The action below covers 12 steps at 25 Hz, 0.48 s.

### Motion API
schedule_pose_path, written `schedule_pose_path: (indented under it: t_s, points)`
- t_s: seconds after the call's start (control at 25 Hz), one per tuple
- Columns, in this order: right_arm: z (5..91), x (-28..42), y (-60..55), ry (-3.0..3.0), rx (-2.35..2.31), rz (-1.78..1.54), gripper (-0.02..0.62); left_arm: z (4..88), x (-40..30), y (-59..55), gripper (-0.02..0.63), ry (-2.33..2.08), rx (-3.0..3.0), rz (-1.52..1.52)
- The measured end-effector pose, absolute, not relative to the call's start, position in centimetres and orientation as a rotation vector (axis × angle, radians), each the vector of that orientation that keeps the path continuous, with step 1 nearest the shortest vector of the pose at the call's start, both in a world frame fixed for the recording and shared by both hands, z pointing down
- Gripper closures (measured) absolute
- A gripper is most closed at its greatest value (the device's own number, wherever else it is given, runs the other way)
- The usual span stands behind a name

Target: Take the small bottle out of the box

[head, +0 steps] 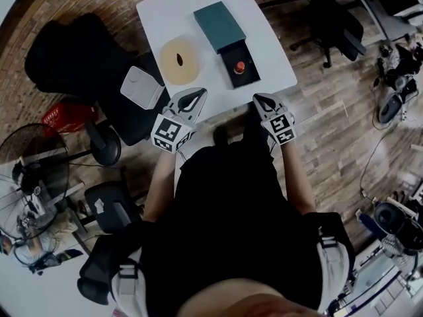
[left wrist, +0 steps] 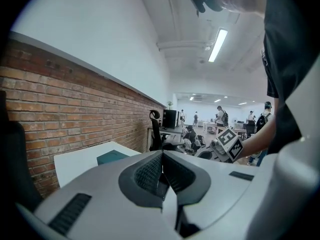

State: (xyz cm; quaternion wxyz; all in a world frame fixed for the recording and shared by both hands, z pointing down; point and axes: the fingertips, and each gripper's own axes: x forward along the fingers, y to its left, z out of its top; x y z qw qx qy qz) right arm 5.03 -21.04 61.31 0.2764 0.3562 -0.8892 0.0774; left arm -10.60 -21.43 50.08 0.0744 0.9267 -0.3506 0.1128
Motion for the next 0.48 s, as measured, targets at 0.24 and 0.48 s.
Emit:
schedule_pose_path:
  t_s: [0.24,0.48]
  points:
    - [62.0,4.8,-22.6,-2.417,0.877,0.194,0.597,50.2,-11.1,-22.1,0.586,-1.143,2.728,0.339]
    - [63.6,4.7,-25.2,-2.426,0.782,0.180,0.594,50.4,-11.2,-23.2,0.586,-1.220,2.669,0.374]
